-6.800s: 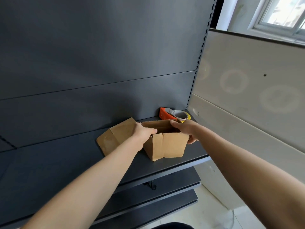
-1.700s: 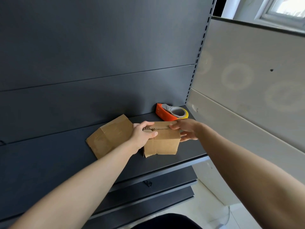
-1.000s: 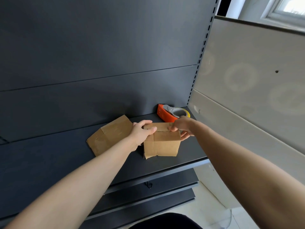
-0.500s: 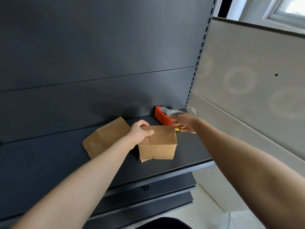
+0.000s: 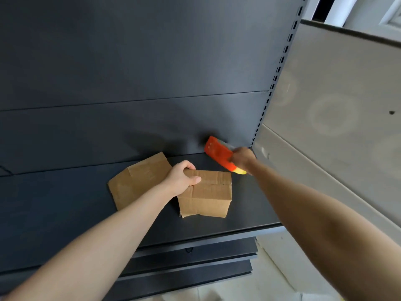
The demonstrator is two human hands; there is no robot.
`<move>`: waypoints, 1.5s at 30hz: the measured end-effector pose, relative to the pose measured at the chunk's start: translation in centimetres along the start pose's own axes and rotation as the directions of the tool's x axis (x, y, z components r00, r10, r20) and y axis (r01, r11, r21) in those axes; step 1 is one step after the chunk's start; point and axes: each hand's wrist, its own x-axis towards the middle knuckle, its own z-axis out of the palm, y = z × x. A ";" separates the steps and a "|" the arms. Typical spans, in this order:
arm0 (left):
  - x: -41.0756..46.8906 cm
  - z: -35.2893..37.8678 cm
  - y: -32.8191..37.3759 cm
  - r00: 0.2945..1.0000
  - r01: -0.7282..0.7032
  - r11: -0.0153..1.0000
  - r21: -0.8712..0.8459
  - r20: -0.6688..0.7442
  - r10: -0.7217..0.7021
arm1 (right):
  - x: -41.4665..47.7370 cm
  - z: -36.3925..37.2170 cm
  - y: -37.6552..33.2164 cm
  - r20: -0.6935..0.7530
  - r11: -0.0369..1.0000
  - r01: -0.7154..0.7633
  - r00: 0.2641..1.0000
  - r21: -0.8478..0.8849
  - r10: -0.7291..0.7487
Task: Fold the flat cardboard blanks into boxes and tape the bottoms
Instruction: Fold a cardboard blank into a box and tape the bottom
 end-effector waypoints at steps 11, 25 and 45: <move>-0.2 -0.9 0.0 0.994 0.030 0.990 -0.140 0.111 -0.014 | -9.2 -5.8 -0.7 -0.011 0.662 0.078 0.994 0.745 -0.105; -3.2 -2.8 2.1 0.996 -0.088 0.799 -0.595 -0.026 0.090 | -11.7 -4.6 -2.6 -0.029 0.760 0.056 0.998 0.647 -0.049; -2.9 -1.9 0.9 0.998 0.064 0.642 -0.764 0.051 -0.038 | -12.9 -5.3 -5.0 0.019 0.937 0.165 0.984 0.307 -0.179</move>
